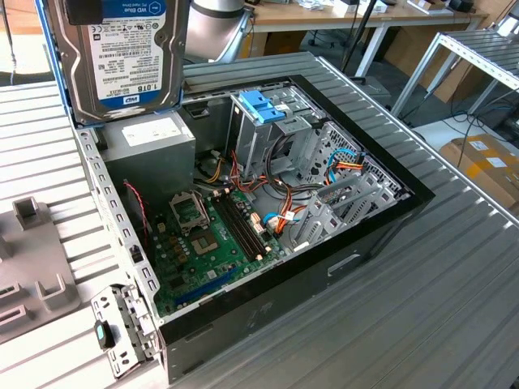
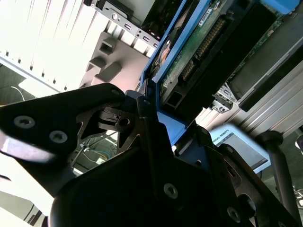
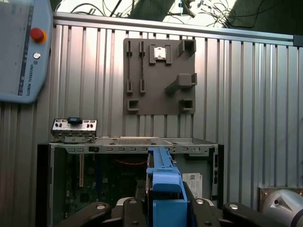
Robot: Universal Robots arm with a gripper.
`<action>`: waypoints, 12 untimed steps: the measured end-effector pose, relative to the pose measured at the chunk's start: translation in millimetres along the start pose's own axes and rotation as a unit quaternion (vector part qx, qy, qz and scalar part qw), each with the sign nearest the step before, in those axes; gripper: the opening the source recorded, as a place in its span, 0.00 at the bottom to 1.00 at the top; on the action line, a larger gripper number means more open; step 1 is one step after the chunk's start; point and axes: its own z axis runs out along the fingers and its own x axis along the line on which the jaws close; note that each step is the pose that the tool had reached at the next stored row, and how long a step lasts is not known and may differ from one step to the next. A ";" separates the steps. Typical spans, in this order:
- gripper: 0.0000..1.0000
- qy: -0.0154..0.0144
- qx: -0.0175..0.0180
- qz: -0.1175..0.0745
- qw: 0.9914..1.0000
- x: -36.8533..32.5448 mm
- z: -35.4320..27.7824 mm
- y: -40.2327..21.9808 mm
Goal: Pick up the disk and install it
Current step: 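Pick up the disk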
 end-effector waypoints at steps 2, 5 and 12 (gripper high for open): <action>0.37 0.000 0.000 0.000 1.000 0.1 0.1 -1.5; 0.37 0.000 0.000 0.000 1.000 0.3 0.1 -8.5; 0.37 0.000 0.000 0.000 1.000 1.0 0.4 -32.0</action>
